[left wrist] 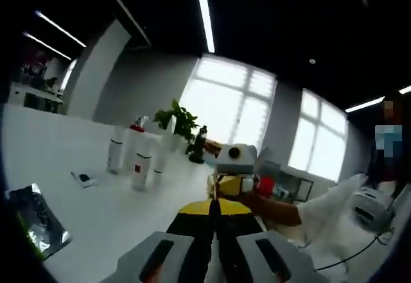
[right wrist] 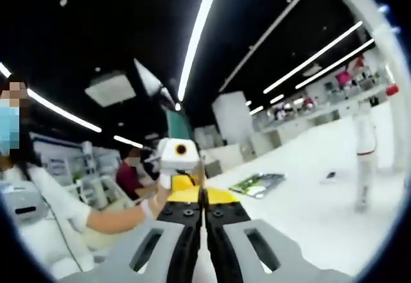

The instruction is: Arrange the skincare products in the storage area until every visible bottle or jar stands upright without overlapping.

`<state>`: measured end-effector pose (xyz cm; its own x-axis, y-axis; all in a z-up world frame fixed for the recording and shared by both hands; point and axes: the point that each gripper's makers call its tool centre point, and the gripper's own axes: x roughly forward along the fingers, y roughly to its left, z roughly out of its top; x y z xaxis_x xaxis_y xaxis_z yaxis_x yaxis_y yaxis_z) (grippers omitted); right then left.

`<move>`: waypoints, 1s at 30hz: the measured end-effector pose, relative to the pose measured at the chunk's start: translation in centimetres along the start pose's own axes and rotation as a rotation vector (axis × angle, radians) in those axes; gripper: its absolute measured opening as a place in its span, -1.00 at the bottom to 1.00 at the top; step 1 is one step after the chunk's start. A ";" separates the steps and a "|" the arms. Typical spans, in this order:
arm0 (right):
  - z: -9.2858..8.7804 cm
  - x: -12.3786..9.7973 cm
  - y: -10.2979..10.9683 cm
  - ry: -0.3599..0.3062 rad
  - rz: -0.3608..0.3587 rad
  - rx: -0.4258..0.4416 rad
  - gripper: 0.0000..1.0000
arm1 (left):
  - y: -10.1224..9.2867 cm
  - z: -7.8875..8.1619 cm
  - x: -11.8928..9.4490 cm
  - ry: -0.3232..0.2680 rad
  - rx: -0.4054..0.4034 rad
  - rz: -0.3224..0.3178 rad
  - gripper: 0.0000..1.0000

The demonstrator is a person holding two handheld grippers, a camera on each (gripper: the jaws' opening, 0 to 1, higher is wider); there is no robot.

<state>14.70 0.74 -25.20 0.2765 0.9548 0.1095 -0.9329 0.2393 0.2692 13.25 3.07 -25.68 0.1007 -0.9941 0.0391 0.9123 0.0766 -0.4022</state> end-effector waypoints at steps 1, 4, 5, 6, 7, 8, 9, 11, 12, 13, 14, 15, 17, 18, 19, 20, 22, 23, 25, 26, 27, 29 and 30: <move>-0.3 0.1 -0.1 0.013 -0.004 0.006 -1.00 | 0.2 0.0 0.0 -0.006 -0.008 0.012 -0.99; -1.1 0.0 -0.3 0.057 -0.031 0.032 -1.00 | 0.8 -0.3 0.2 -0.003 -0.001 0.038 -0.99; -1.2 0.0 -0.4 0.058 -0.035 0.046 -1.00 | 0.9 -0.3 0.2 0.000 0.003 0.045 -0.99; -1.1 -0.1 -0.9 0.048 -0.065 0.143 -1.00 | 1.3 0.0 0.5 -0.032 0.048 0.070 -0.97; -1.0 -0.2 -0.9 0.046 -0.059 0.146 -1.00 | 1.5 0.1 0.5 -0.038 0.064 0.078 -0.95; -0.9 -0.3 -0.9 0.045 -0.053 0.150 -1.00 | 1.9 0.2 0.6 -0.058 0.102 0.094 -0.93; -0.7 -0.5 -1.2 0.031 -0.065 0.152 -1.00 | 2.3 0.4 0.7 -0.077 0.140 0.110 -0.91; -0.2 -0.7 -1.6 0.001 -0.087 0.154 -1.00 | 2.6 0.2 0.9 -0.073 0.112 0.123 -0.89; 0.0 -0.7 -1.7 -0.010 -0.088 0.161 -1.00 | 2.7 0.2 0.9 -0.073 0.107 0.123 -0.88; 0.1 -0.8 -1.7 -0.013 -0.087 0.165 -1.00 | 2.8 0.2 0.9 -0.074 0.102 0.123 -0.88; 0.3 -0.9 -1.7 -0.022 -0.091 0.167 -1.00 | 2.9 0.3 0.8 -0.078 0.096 0.125 -0.88; 0.5 -1.0 -1.7 -0.033 -0.097 0.162 -1.00 | 2.9 0.3 0.7 -0.082 0.090 0.125 -0.88; 0.7 -1.2 -1.6 -0.049 -0.099 0.161 -1.00 | 3.0 0.5 0.5 -0.091 0.080 0.127 -0.88; 0.8 -1.2 -1.6 -0.054 -0.099 0.165 -1.00 | 3.1 0.6 0.4 -0.094 0.074 0.126 -0.88; 0.8 -1.1 -1.5 -0.056 -0.100 0.175 -1.00 | 3.1 0.6 0.3 -0.098 0.064 0.122 -0.88; 0.8 -1.2 -1.4 -0.055 -0.100 0.178 -1.00 | 3.1 0.7 0.3 -0.100 0.054 0.121 -0.89; 0.8 -1.2 -1.4 -0.059 -0.099 0.174 -1.00 | 3.2 0.6 0.4 -0.093 0.052 0.123 -0.94; 0.8 -1.2 -1.3 -0.057 -0.100 0.173 -1.00 | 3.1 0.5 0.4 -0.087 0.052 0.120 -0.95; 0.7 -1.2 -1.3 -0.055 -0.102 0.170 -1.00 | 3.0 0.4 0.5 -0.082 0.045 0.112 -0.95; 0.7 -1.1 -1.2 -0.054 -0.102 0.170 -1.00 | 3.0 0.3 0.5 -0.078 0.039 0.107 -0.95; 0.6 -1.1 -1.1 -0.053 -0.101 0.174 -1.00 | 2.9 0.2 0.6 -0.072 0.034 0.101 -0.95; 0.6 -1.2 -1.0 -0.055 -0.101 0.176 -1.00 | 2.7 -0.1 0.7 -0.058 0.026 0.089 -0.95; 0.6 -1.2 -1.0 -0.057 -0.102 0.177 -1.00 | 2.7 -0.1 0.8 -0.056 0.024 0.085 -0.96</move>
<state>15.44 -0.79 -25.00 0.3848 0.9144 0.1255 -0.8456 0.2948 0.4450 15.71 2.51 -26.82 0.1996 -0.9782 0.0571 0.9088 0.1630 -0.3841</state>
